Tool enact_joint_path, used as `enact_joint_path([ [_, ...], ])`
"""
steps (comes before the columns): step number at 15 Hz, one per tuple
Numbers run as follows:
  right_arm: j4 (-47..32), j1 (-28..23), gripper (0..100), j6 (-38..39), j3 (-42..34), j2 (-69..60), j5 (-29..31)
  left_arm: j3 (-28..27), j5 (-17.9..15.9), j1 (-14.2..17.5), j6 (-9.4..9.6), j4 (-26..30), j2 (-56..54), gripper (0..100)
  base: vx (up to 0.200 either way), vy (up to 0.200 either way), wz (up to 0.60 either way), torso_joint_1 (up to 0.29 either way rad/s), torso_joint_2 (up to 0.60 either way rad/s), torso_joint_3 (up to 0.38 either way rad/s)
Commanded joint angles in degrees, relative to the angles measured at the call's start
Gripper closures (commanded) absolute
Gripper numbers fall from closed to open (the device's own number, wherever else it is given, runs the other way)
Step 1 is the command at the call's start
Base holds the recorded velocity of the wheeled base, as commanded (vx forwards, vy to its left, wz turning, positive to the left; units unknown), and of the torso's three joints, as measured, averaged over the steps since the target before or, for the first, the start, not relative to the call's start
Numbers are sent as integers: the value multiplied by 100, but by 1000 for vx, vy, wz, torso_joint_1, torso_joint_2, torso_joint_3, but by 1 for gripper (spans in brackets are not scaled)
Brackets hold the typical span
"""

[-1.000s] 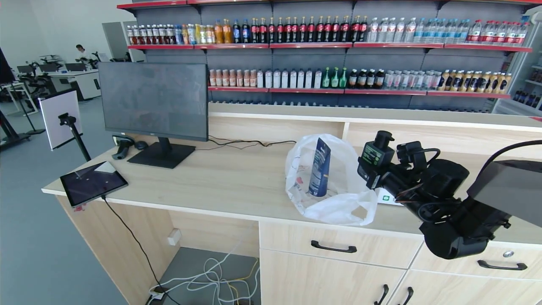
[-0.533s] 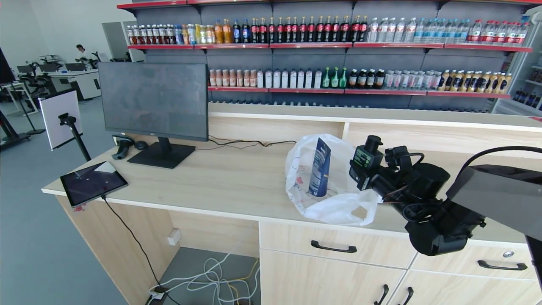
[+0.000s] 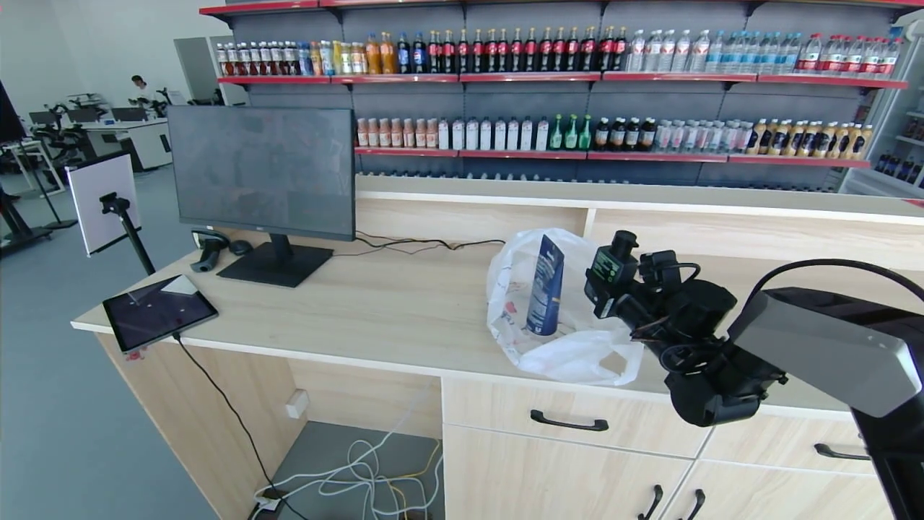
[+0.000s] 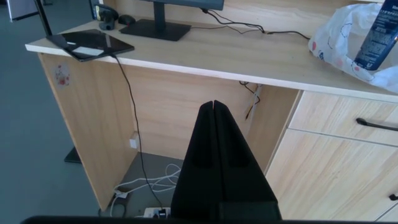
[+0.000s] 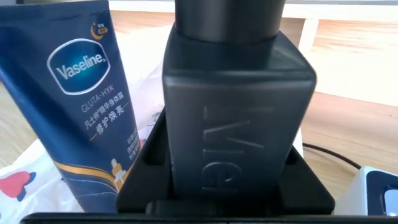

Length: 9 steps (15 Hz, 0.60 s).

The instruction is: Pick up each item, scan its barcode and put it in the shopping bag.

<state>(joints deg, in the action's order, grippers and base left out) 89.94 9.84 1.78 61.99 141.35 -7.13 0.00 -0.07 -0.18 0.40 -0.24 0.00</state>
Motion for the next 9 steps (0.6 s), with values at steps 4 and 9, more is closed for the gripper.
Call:
enact_joint_path([
  [4, 6, 106, 100, 94, 525, 446, 28, 0, -1, 1, 21, -2, 0, 100, 0, 0, 0, 0, 0, 0],
  [9, 6, 106, 100, 165, 560, 587, 19, 0, -1, 1, 30, -2, 0, 100, 0, 0, 0, 0, 0, 0],
])
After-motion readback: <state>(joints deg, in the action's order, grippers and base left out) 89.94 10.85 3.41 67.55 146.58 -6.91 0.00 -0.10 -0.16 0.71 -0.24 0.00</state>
